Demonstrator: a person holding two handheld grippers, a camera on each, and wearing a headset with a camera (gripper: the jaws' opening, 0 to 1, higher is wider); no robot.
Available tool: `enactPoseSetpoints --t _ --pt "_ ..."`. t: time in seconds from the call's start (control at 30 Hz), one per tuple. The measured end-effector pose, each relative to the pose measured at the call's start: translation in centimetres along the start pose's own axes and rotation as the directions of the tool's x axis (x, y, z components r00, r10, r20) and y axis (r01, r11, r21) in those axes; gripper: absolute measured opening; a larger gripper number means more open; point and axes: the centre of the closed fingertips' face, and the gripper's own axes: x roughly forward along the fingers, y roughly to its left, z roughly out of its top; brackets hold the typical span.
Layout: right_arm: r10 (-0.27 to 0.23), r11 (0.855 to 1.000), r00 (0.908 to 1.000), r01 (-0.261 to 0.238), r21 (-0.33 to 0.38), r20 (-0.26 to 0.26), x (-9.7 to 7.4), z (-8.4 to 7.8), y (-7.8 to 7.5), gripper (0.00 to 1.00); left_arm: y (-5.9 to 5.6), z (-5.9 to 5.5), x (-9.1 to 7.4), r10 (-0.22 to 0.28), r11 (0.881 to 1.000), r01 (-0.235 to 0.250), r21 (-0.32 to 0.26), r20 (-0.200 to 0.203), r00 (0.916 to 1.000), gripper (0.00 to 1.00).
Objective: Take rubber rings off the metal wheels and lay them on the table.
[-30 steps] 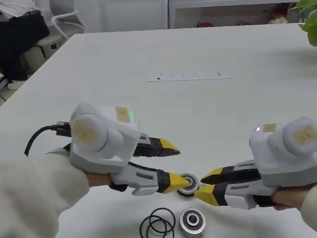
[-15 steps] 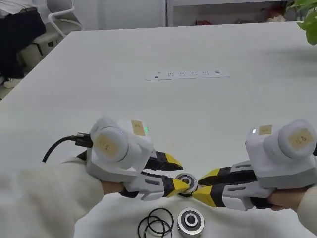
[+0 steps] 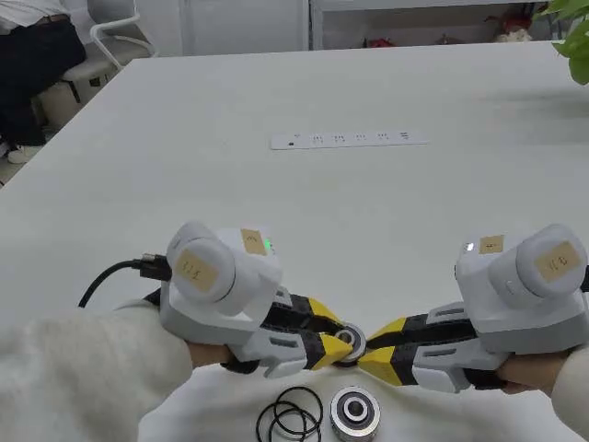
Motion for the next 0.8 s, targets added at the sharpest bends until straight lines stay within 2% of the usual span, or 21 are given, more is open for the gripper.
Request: enactPoseSetpoints --t 0.53,0.57,0.6,0.63,0.8 --pt "-0.003 1.0 1.0 0.003 0.018 -0.005 -0.17 -0.18 0.18 0.01 -0.08 -0.2 -0.08 0.009 1.0 -0.009 0.008 0.001 1.0 0.14" --pt "-0.007 1.0 0.9999 0.007 0.011 -0.008 -0.21 -0.24 0.13 0.0 -0.07 -0.21 -0.08 0.01 1.0 -0.01 0.006 0.003 0.9999 0.14" --pt "-0.035 0.999 0.9994 0.035 -0.003 -0.007 -0.26 -0.23 -0.36 0.0 -0.19 -0.21 -0.07 0.004 1.0 -0.004 0.003 0.008 1.0 0.14" --pt "-0.022 1.0 0.9996 0.022 -0.004 -0.018 -0.27 -0.38 -0.12 0.0 -0.28 -0.21 -0.05 0.002 1.0 -0.002 0.005 0.01 0.9999 0.14" --pt "-0.011 1.0 0.9999 0.011 0.009 -0.01 -0.4 -0.18 0.04 0.0 -0.31 -0.22 -0.07 0.003 1.0 -0.003 0.03 0.01 0.9999 0.14"
